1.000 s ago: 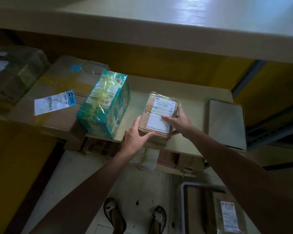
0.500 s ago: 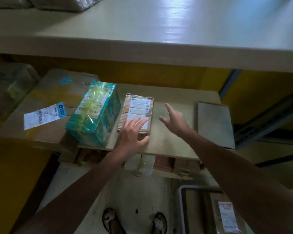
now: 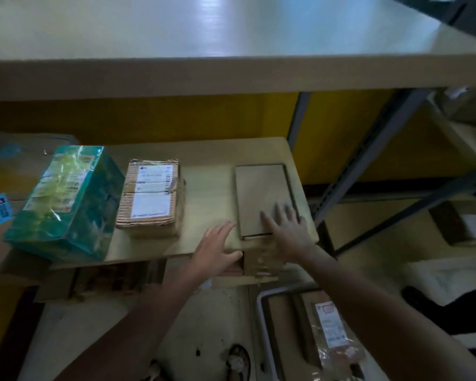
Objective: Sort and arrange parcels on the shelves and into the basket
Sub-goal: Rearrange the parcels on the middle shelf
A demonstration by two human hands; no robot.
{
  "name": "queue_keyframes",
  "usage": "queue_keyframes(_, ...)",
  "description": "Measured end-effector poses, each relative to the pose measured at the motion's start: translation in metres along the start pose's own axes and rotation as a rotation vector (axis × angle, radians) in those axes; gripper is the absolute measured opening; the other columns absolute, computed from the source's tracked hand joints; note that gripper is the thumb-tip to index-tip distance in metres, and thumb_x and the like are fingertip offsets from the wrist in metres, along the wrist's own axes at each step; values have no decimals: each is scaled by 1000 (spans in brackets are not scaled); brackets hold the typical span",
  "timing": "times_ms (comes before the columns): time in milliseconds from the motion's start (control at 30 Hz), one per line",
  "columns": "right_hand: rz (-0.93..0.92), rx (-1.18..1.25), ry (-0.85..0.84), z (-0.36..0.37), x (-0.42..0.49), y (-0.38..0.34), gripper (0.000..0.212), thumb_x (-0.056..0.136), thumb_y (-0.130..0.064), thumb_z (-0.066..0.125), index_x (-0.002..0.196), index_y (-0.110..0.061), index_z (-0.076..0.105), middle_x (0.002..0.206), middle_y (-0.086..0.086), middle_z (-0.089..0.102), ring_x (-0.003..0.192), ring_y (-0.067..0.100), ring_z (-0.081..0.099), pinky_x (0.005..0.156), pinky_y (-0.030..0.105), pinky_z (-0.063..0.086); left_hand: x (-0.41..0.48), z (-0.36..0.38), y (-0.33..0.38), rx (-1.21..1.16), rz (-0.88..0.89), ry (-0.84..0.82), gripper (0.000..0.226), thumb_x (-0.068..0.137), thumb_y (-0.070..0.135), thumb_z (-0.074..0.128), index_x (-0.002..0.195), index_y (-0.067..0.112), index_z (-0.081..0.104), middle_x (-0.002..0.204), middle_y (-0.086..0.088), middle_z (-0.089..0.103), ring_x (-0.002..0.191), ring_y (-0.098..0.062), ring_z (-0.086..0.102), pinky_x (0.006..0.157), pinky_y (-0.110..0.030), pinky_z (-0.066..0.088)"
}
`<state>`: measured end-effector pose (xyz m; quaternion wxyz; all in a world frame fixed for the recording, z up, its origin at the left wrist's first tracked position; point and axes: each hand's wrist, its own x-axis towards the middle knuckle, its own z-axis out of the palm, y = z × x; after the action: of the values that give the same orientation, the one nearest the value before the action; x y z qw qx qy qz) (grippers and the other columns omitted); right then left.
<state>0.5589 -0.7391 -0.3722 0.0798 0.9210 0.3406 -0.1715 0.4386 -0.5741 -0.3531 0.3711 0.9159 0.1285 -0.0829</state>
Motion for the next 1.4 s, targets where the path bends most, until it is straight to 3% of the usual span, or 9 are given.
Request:
queue_keyframes(233,-40,-32,147,5,-9,-20,74,86,-26,59,145,-27,15,152,16,15,137,38,18,102,61,31,-10,11,3,-87,-78,47,73,79,14,66,142,21,31,148,0,34,135,-17,29,108,-27,23)
queue_keyframes(333,-141,62,235,-12,-13,-3,65,84,-32,61,140,-29,27,144,9,32,127,31,31,89,43,49,-12,-2,3,-76,-62,98,74,78,12,66,142,20,29,146,-2,37,134,-19,32,109,-31,29)
queue_keyframes(567,-224,541,104,-133,-4,24,37,72,-26,74,108,-24,68,99,-9,64,94,10,55,69,4,33,1,-38,17,-125,-145,328,98,70,42,75,145,28,15,150,-4,28,137,-25,24,107,-46,28)
queue_keyframes(633,-198,783,24,-156,-10,28,5,74,-25,73,77,-28,71,77,-9,63,79,12,56,63,9,41,5,-44,19,-133,-121,322,103,64,47,77,145,29,15,148,-4,31,136,-27,27,106,-50,31)
queue_keyframes(700,-171,1046,53,-168,-17,32,11,73,-35,72,66,-27,70,72,-1,65,69,17,60,62,27,45,6,-46,22,-298,-104,265,89,64,48,76,137,29,28,132,1,50,122,-23,46,93,-43,46)
queue_keyframes(800,-67,1349,191,-161,-23,34,21,77,-36,72,96,-29,66,95,-1,67,77,11,66,59,22,53,2,-40,29,-523,-132,221,52,74,46,69,116,39,39,103,18,59,96,-5,59,64,-14,48)
queue_keyframes(1000,-24,1426,249,-115,-28,17,73,86,-16,66,144,-33,24,134,6,46,115,21,55,87,37,54,-9,-25,32,-649,-163,181,42,81,53,57,115,37,38,105,15,60,92,-1,60,59,-14,49)
queue_keyframes(1200,124,1252,188,-79,-25,0,111,80,-22,72,147,-29,-16,115,-5,52,82,4,59,64,18,53,-11,-12,24,-635,-213,170,62,87,42,56,135,37,17,108,9,56,84,-1,60,57,-15,48)
queue_keyframes(1400,322,1228,345,-42,-16,0,78,84,-23,68,146,-22,22,123,9,61,79,10,62,51,13,51,-21,-3,13,-511,-134,98,87,74,24,74,139,34,16,140,-2,39,118,-21,49,93,-42,49)
